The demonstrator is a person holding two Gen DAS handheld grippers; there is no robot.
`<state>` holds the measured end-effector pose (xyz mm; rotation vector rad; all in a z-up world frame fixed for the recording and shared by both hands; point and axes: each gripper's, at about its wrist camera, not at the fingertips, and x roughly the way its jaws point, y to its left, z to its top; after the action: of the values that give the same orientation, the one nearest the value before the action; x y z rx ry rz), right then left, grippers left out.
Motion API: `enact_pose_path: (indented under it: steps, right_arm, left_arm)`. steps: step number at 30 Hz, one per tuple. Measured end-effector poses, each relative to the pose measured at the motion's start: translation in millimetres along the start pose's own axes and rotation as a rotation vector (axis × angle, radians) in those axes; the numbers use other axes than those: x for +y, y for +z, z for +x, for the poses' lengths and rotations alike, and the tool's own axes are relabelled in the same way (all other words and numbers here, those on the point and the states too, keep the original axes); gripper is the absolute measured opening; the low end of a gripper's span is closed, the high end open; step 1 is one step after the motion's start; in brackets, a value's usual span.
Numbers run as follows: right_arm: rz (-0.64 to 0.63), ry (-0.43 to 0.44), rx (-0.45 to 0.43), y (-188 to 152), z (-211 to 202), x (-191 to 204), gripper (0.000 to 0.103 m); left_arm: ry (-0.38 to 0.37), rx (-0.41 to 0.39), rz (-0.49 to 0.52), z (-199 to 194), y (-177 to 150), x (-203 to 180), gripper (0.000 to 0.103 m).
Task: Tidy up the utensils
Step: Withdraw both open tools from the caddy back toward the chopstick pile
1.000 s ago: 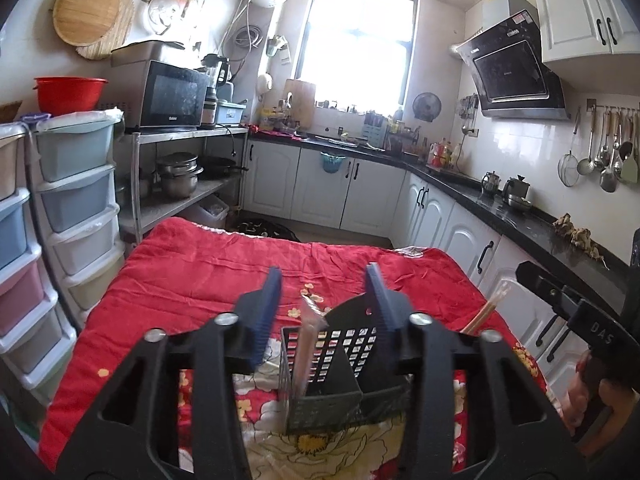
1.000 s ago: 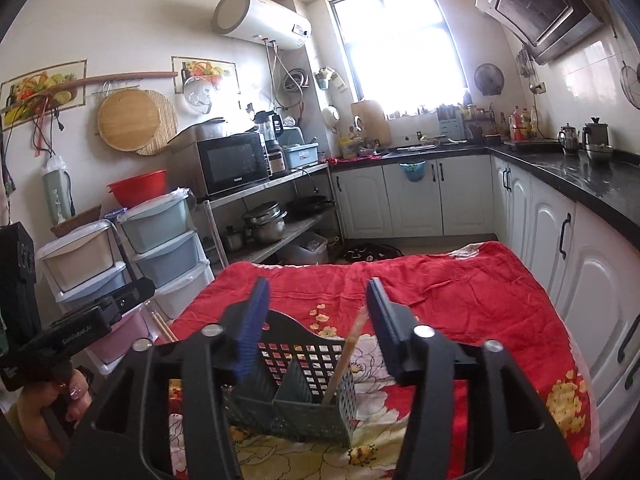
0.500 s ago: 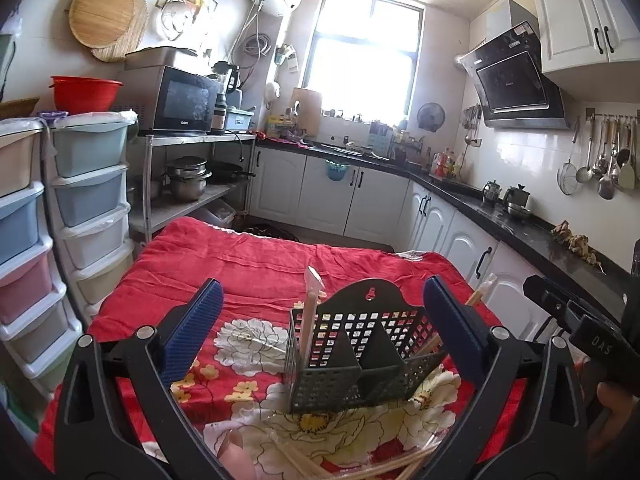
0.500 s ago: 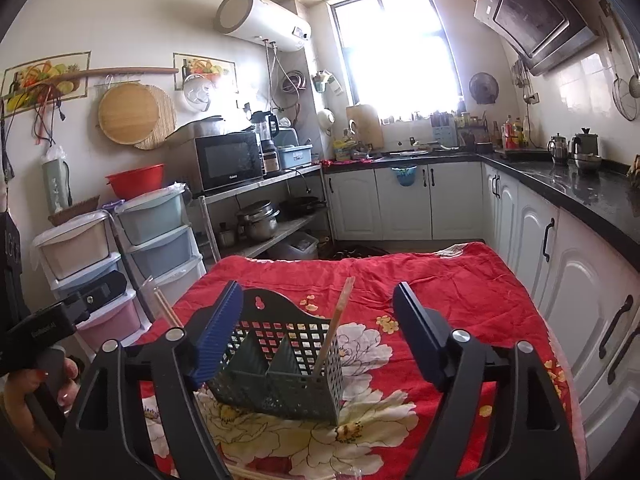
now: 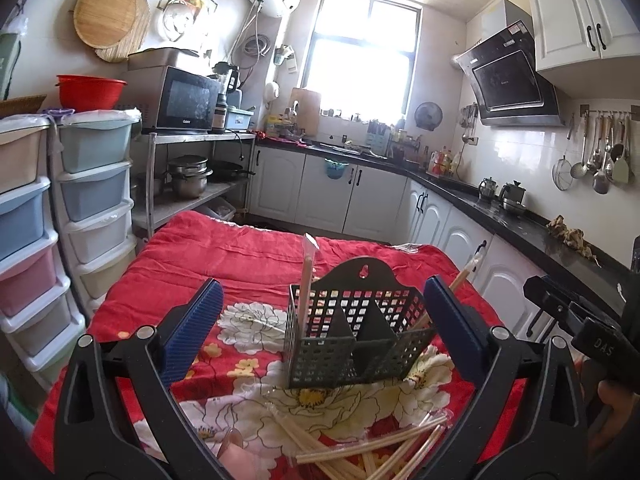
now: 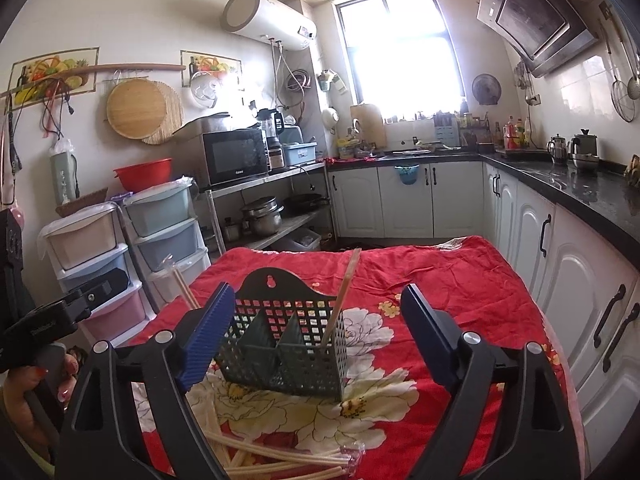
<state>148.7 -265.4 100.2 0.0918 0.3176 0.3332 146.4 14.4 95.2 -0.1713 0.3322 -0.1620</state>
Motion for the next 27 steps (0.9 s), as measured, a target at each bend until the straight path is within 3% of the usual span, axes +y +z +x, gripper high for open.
enact_pose_path:
  steps: [27]
  right_arm:
    - [-0.008,0.016,0.143,-48.6,-4.2,8.8,0.084]
  left_arm:
    - [0.018,0.115,-0.080,-10.3,-53.5,22.9,0.092]
